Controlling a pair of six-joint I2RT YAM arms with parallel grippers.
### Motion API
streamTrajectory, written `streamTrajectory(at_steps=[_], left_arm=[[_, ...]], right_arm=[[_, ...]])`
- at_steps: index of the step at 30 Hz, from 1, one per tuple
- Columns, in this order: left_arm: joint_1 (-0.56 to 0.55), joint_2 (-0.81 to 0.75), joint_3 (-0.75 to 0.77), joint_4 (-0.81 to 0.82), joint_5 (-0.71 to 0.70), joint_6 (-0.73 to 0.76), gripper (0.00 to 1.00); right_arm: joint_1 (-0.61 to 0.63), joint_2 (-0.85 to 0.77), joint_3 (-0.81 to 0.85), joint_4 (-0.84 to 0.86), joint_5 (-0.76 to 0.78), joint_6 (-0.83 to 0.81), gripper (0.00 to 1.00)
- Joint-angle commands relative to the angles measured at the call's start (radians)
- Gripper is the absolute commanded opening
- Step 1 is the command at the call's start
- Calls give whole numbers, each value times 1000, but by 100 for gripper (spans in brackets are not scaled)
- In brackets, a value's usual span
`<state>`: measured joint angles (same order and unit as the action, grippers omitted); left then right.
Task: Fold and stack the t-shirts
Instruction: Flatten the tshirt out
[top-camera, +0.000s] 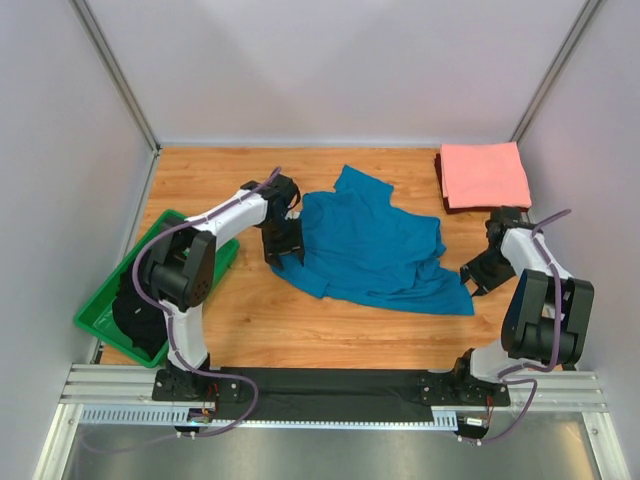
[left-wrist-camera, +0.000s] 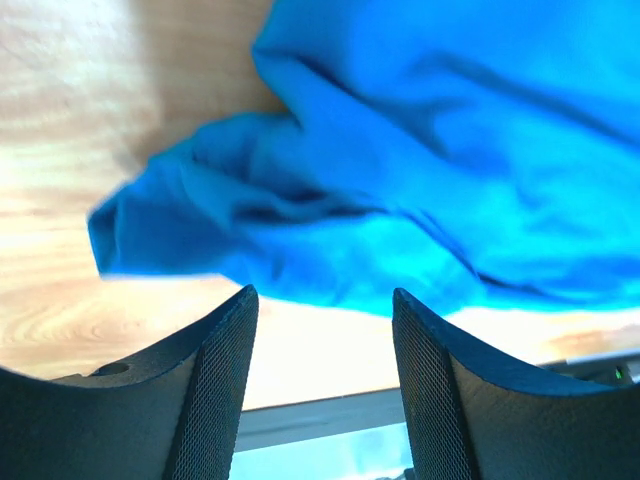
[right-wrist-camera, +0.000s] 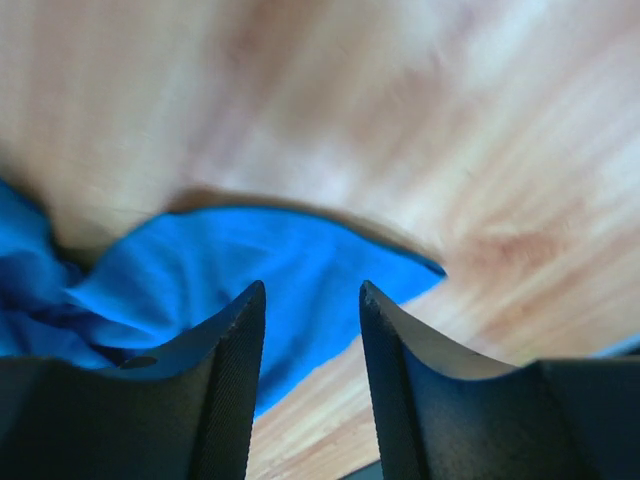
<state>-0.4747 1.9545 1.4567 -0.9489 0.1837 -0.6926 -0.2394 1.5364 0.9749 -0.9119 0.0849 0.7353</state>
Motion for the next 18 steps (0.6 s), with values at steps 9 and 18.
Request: streamTrajectory(at_steps=[9,18], left_arm=[[-47,-210,-71,42,37,47,62],[-50,-298,-151,32,46,59,61]], right_arm=[[0,-163,-191,-62,12,355,37],[-12,-85,-196,19,131,328,44]])
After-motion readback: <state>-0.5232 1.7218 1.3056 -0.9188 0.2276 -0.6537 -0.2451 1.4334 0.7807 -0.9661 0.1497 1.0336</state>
